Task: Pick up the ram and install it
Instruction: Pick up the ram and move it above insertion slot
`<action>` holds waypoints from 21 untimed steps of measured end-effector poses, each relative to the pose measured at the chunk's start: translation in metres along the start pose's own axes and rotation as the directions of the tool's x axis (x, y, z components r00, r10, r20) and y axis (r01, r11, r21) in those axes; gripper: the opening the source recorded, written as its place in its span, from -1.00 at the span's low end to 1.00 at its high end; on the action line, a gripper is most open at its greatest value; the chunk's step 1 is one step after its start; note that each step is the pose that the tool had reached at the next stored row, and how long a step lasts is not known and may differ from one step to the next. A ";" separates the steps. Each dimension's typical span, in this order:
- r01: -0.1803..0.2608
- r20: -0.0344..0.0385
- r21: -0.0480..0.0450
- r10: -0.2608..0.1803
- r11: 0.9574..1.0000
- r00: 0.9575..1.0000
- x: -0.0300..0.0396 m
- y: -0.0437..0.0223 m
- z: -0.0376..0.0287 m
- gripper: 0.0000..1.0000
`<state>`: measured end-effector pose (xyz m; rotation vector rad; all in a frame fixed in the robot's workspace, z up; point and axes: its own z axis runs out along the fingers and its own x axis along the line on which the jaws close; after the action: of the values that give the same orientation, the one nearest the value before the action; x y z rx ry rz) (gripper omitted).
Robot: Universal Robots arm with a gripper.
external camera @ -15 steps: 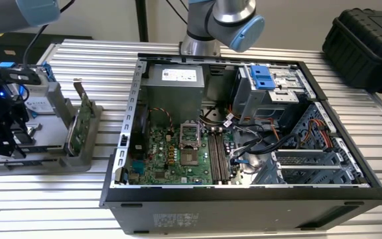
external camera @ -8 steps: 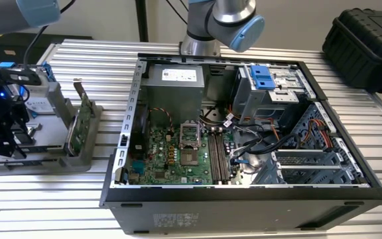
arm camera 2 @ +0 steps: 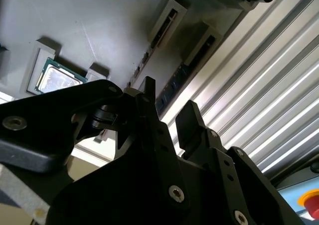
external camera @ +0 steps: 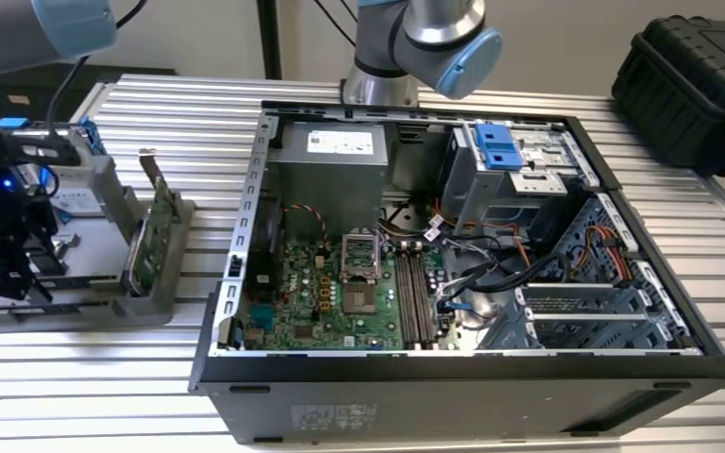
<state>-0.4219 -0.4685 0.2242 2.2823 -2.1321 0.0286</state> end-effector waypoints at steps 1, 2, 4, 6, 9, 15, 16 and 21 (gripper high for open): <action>0.000 0.000 0.000 0.000 1.000 1.000 0.0000 0.0000 0.0006 1.00; 0.000 0.000 0.000 0.000 1.000 1.000 0.0000 0.0000 0.0011 1.00; 0.000 0.000 0.000 0.000 1.000 1.000 0.0000 0.0000 0.0016 1.00; 0.000 0.000 0.000 0.000 1.000 1.000 0.0000 0.0000 0.0018 1.00; 0.000 0.000 0.000 0.000 1.000 1.000 0.0000 0.0000 0.0028 1.00; 0.000 0.000 0.000 0.000 1.000 1.000 0.0041 0.0003 0.0065 1.00; 0.000 0.000 0.000 0.000 1.000 1.000 0.0054 0.0004 0.0072 1.00; 0.000 0.000 -0.001 0.000 1.000 1.000 0.0086 0.0006 0.0098 1.00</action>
<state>-0.4219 -0.4773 0.2147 2.2819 -2.1317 0.0276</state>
